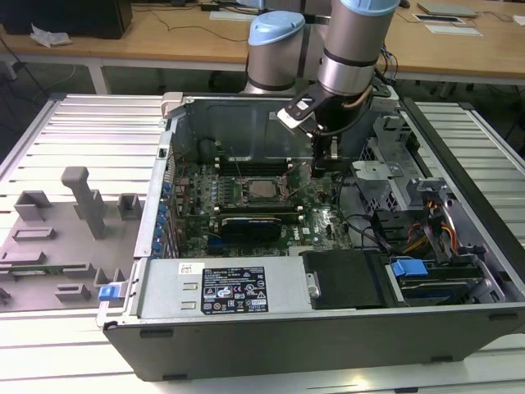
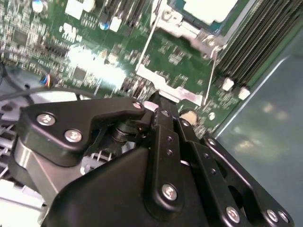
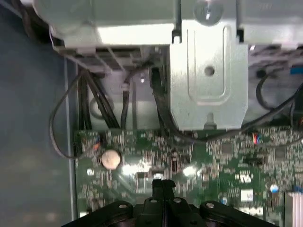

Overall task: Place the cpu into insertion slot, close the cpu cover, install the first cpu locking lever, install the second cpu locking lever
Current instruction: 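Close the cpu cover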

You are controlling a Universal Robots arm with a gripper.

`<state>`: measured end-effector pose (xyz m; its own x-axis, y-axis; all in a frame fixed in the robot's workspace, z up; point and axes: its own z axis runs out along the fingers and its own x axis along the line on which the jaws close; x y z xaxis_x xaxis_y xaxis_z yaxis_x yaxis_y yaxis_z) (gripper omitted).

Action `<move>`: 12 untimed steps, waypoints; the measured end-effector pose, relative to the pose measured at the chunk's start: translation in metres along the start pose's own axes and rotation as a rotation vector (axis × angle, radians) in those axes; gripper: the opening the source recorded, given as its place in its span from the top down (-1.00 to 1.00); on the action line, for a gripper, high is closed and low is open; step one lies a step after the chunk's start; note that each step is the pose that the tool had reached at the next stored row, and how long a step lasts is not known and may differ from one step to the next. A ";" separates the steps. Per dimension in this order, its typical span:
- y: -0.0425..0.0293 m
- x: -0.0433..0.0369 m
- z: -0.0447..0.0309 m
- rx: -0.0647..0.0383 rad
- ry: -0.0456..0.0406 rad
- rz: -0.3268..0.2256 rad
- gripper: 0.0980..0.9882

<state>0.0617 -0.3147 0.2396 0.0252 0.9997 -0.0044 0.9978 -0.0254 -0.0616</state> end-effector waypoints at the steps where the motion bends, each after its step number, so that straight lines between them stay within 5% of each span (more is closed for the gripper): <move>1: 0.0003 0.0000 0.0000 0.017 -0.0001 0.000 0.98; 4: 0.0004 0.0000 0.0000 0.044 -0.0002 0.000 0.98; 6: -0.0012 -0.0001 0.0001 0.043 -0.0003 0.000 0.98; 12: -0.0224 0.0013 0.0014 0.034 0.0000 0.000 0.98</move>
<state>0.0393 -0.3129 0.2396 0.0247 0.9997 -0.0044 0.9951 -0.0250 -0.0954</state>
